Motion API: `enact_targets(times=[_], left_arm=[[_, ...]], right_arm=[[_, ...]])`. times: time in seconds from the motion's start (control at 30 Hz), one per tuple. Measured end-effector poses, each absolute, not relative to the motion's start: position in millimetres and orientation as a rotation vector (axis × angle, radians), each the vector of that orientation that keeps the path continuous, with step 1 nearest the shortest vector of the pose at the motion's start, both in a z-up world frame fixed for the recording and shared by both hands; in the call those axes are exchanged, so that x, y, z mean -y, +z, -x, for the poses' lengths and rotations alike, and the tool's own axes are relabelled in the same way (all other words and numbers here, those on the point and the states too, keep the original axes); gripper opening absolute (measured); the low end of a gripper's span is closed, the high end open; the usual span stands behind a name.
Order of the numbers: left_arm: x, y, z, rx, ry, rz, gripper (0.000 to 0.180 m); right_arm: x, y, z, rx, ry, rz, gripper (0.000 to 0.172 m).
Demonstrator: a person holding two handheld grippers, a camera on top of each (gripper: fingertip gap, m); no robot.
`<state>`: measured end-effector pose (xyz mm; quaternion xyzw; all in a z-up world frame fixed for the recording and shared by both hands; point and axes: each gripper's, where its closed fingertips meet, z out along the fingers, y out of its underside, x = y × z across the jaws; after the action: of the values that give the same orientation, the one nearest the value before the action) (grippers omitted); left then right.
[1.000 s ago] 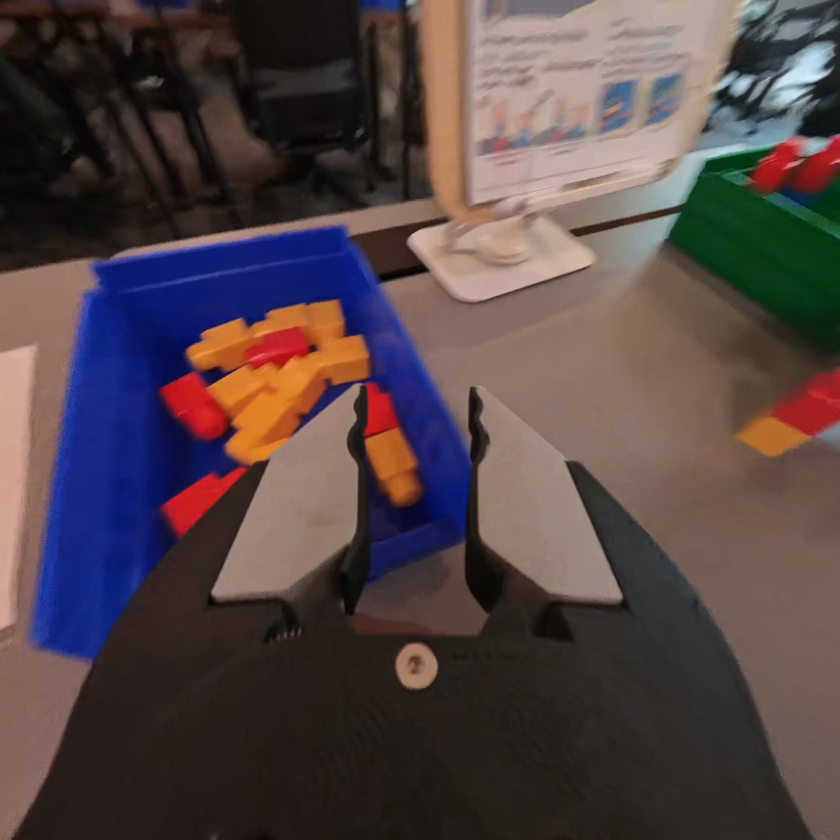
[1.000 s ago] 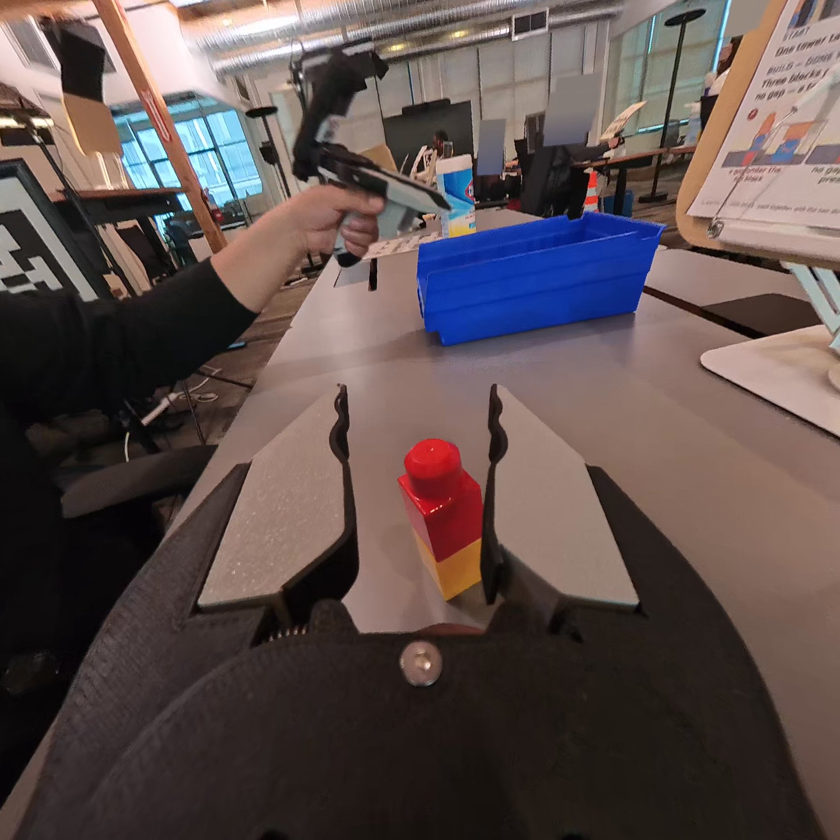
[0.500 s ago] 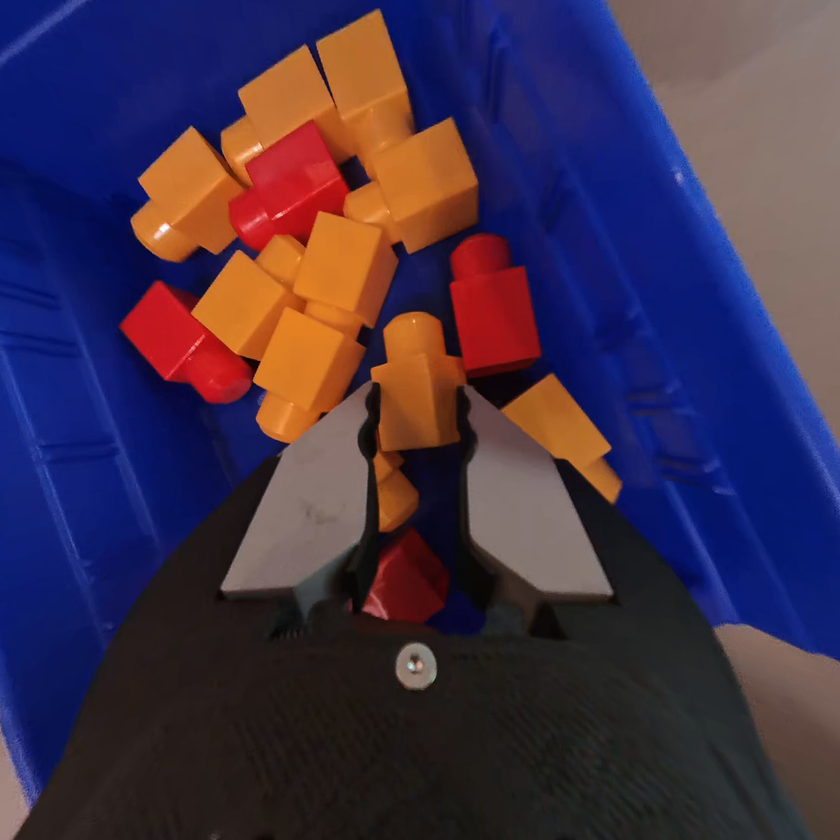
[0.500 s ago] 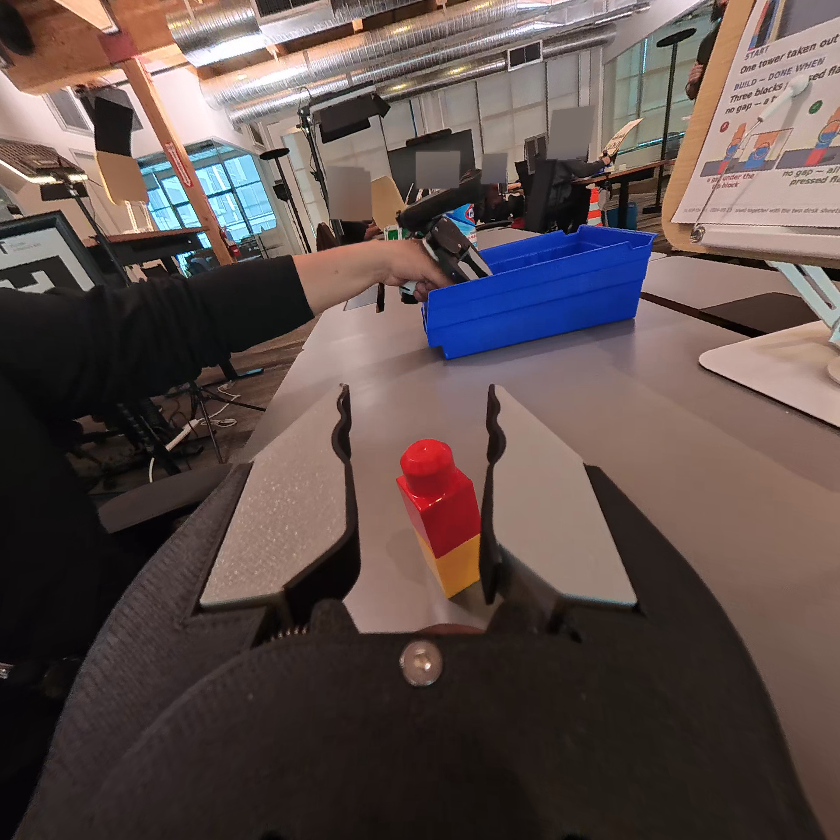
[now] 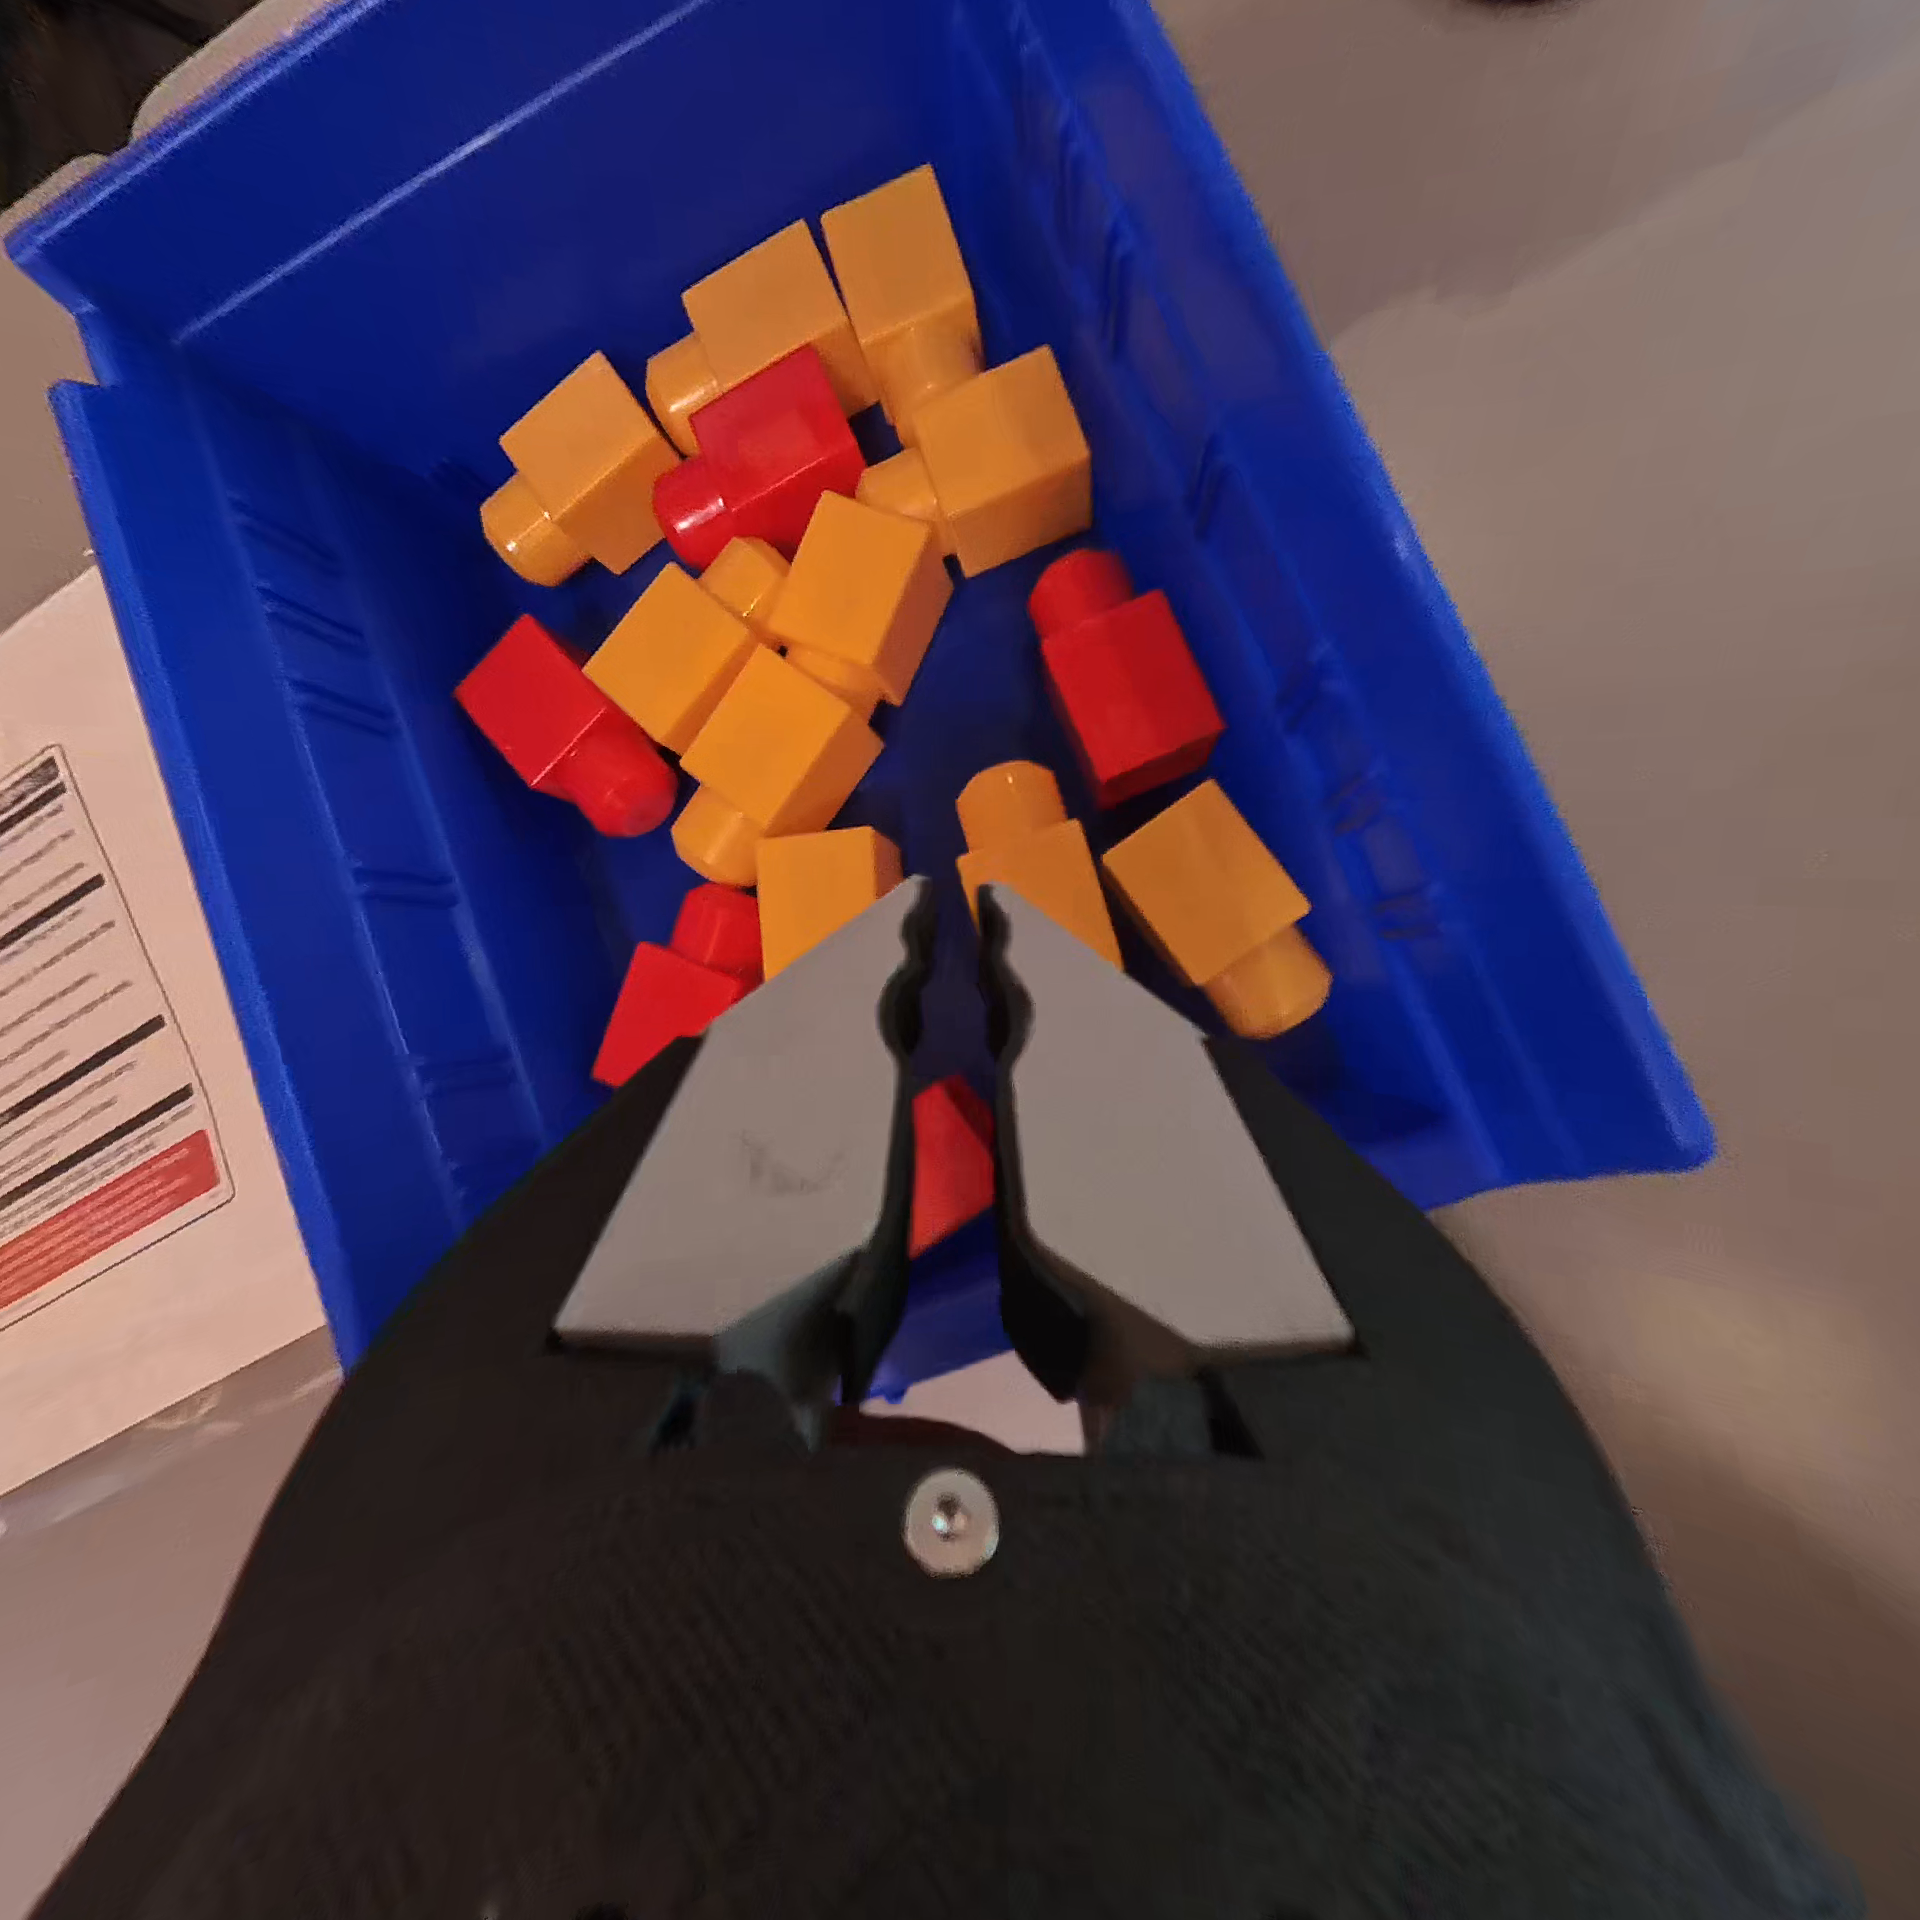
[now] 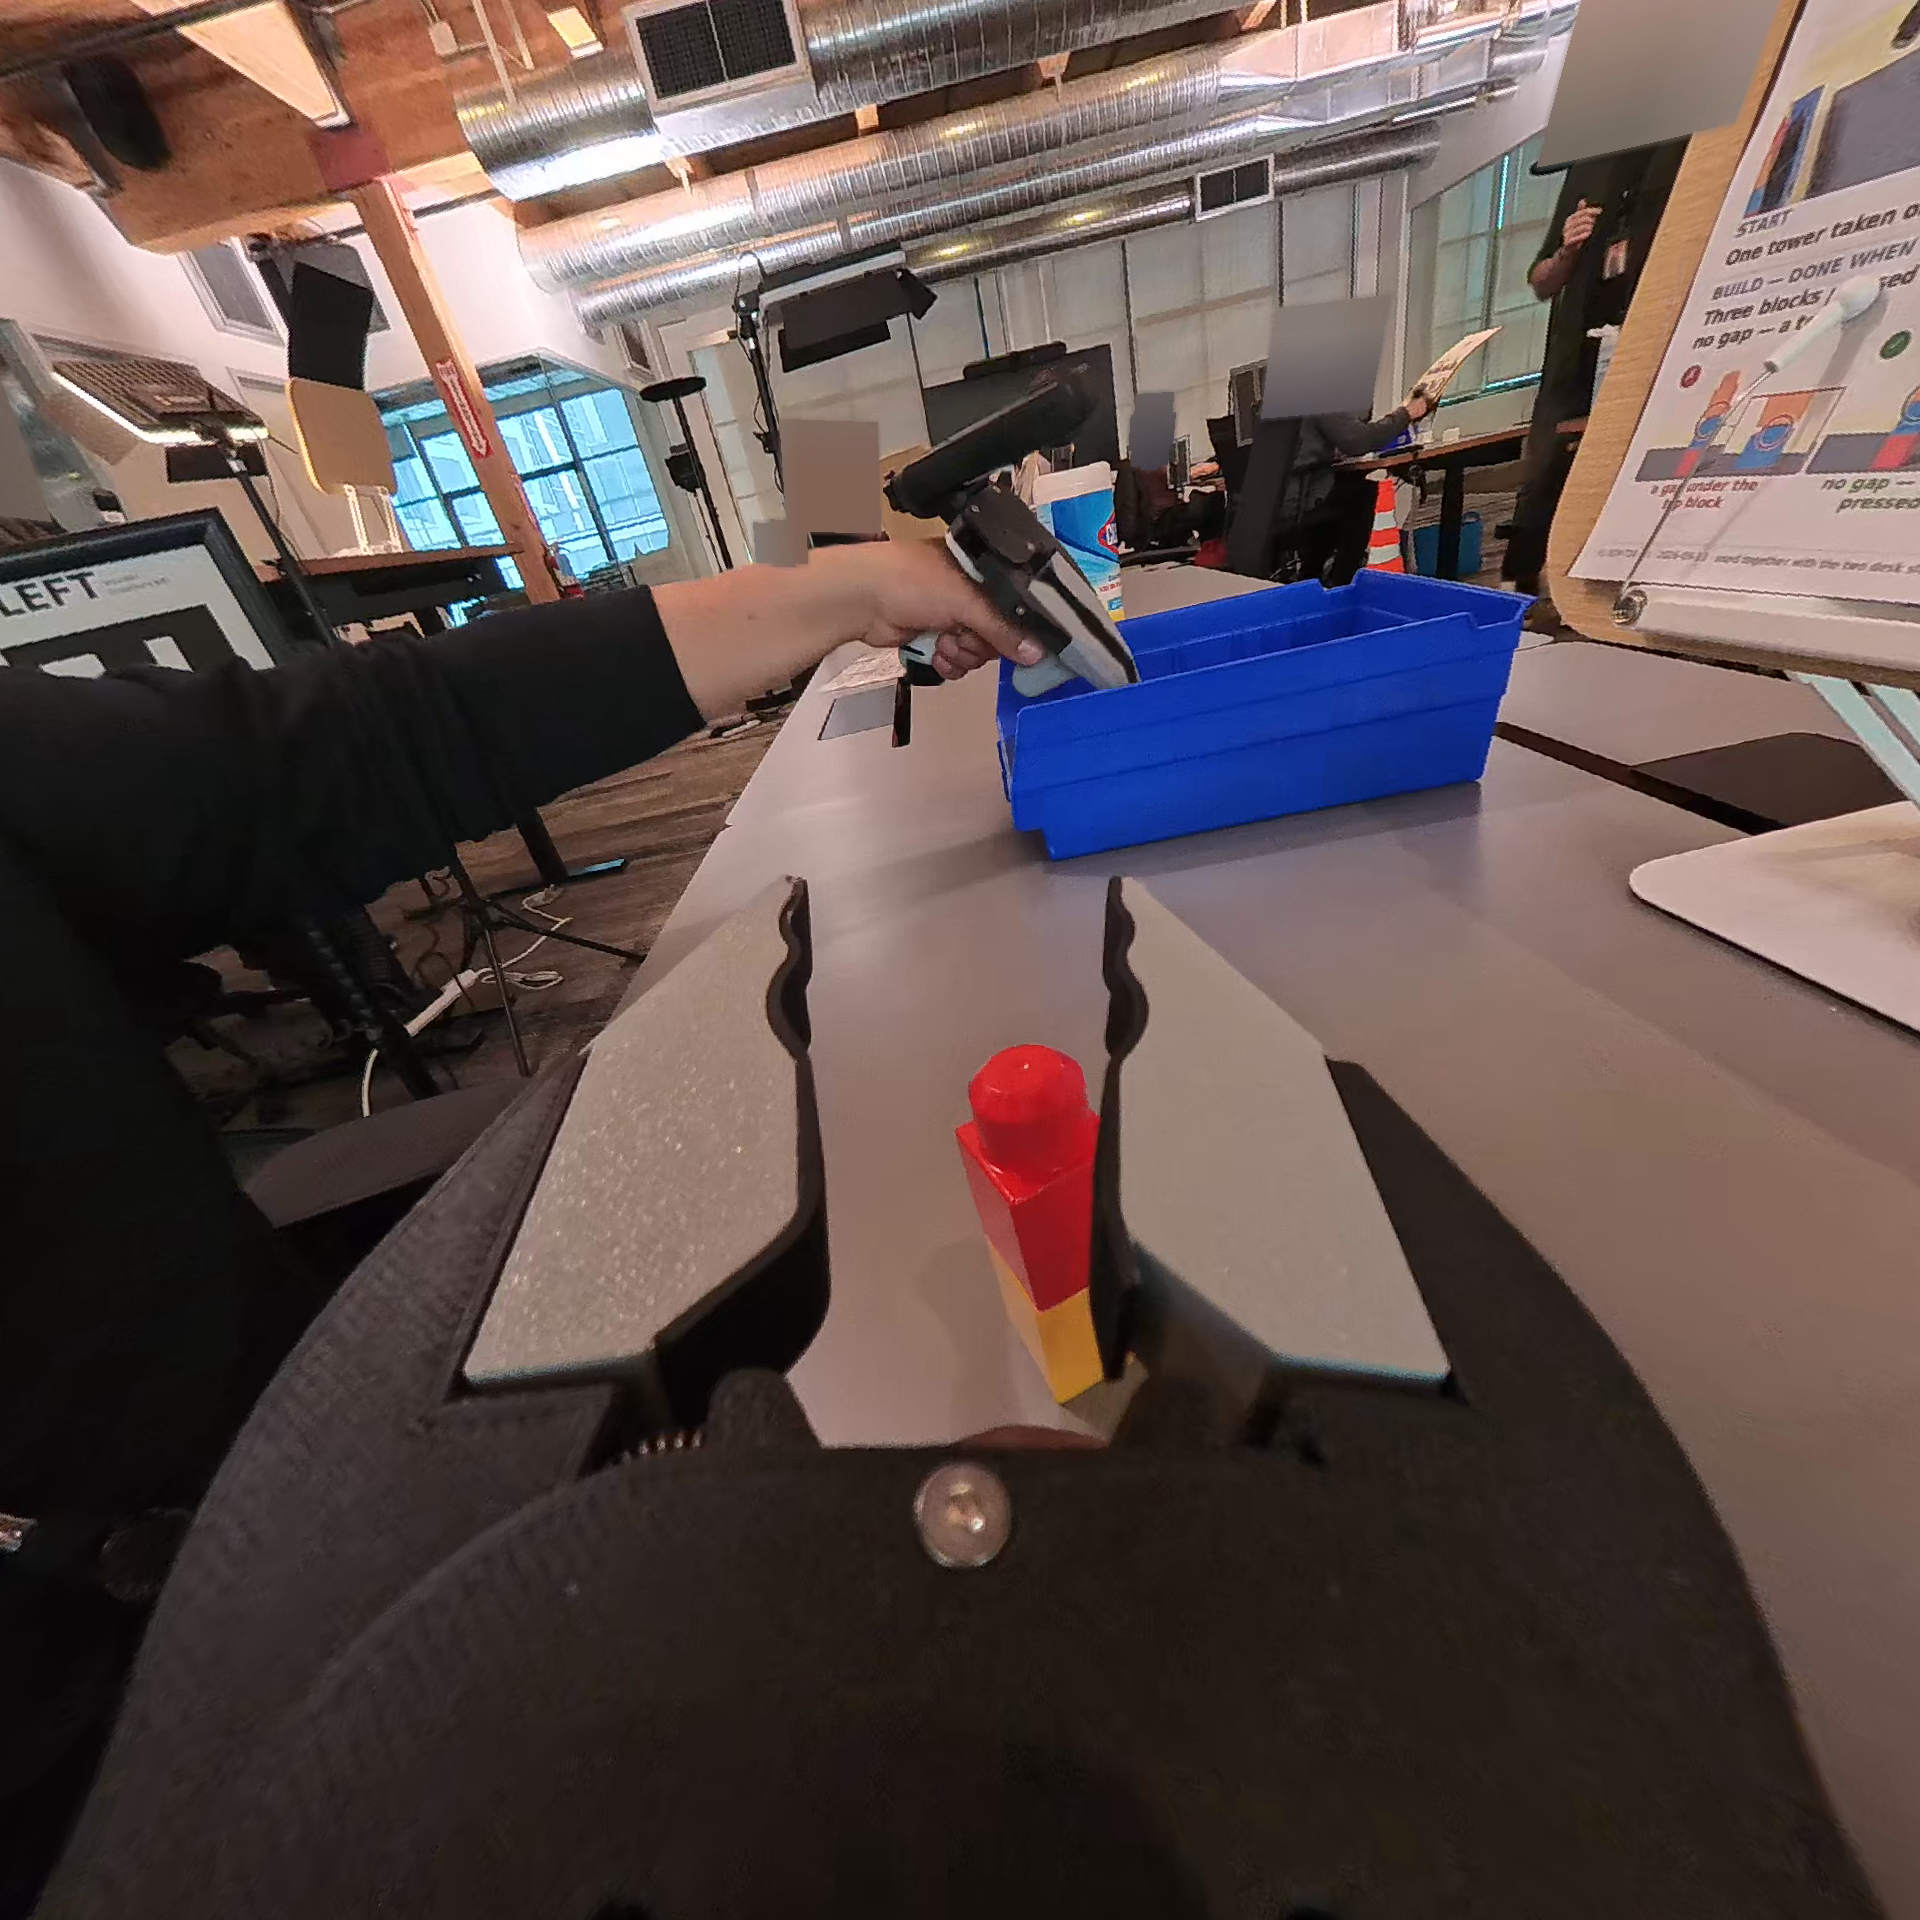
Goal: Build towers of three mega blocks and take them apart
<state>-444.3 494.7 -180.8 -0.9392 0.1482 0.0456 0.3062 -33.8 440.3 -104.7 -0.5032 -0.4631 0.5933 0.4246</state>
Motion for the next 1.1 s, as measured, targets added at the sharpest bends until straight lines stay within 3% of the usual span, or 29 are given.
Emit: enact_targets(times=[0.03,0.2,0.43,0.53,0.63,0.77,0.87,1.1], left_arm=[[-492.5,-184.8,442.9,-0.404,0.118,2.508,0.019],[-491.0,-217.8,435.9,-0.401,0.091,2.604,0.041],[-497.0,-245.3,442.7,-0.369,0.124,2.646,0.035],[-504.4,-217.2,449.0,-0.326,0.142,2.513,0.035],[-510.1,-147.4,445.9,-0.29,0.159,2.17,0.035],[-471.0,-68.5,326.6,-0.488,-0.356,1.717,0.034],[-429.6,-59.9,218.8,-0.641,-0.718,1.565,0.034],[-405.5,-94.1,56.3,-0.829,-0.938,1.441,0.034]], right_arm=[[-439.6,-104.8,34.1,1.162,1.484,1.258,0.054],[-437.2,-107.2,35.9,1.178,1.482,1.261,0.054],[-438.9,-108.3,35.6,1.173,1.496,1.271,0.054],[-438.3,-106.1,35.1,1.171,1.505,1.265,0.054],[-436.0,-101.7,34.8,1.17,1.507,1.25,0.054],[-428.8,-92.7,36.0,1.171,1.517,1.211,0.055],[-420.4,-86.6,38.6,1.178,1.528,1.178,0.057],[-404.4,-78.2,44.8,1.176,1.567,1.125,0.061]])
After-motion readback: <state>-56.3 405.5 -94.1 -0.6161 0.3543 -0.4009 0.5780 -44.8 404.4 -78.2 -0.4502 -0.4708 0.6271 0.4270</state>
